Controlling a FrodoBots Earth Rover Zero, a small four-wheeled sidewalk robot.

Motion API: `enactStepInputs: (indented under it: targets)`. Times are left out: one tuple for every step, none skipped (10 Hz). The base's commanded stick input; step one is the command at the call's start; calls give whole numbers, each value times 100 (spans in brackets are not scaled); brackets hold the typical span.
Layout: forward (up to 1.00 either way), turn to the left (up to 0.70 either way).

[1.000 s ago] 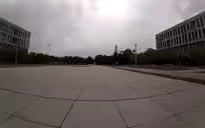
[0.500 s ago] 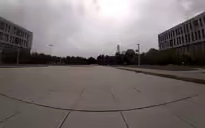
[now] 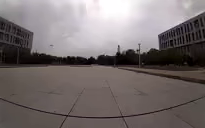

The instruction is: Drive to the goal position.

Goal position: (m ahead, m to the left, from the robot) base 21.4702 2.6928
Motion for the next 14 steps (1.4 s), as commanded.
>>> enactStepInputs:
  targets:
    - [0,0]
    - [0,0]
    - [28,0]
    - [70,0]
    - [70,0]
    - [70,0]
    - [70,0]
    - [70,0]
    - [70,0]
    - [70,0]
    - [70,0]
    - [70,0]
    - [70,0]
    - [70,0]
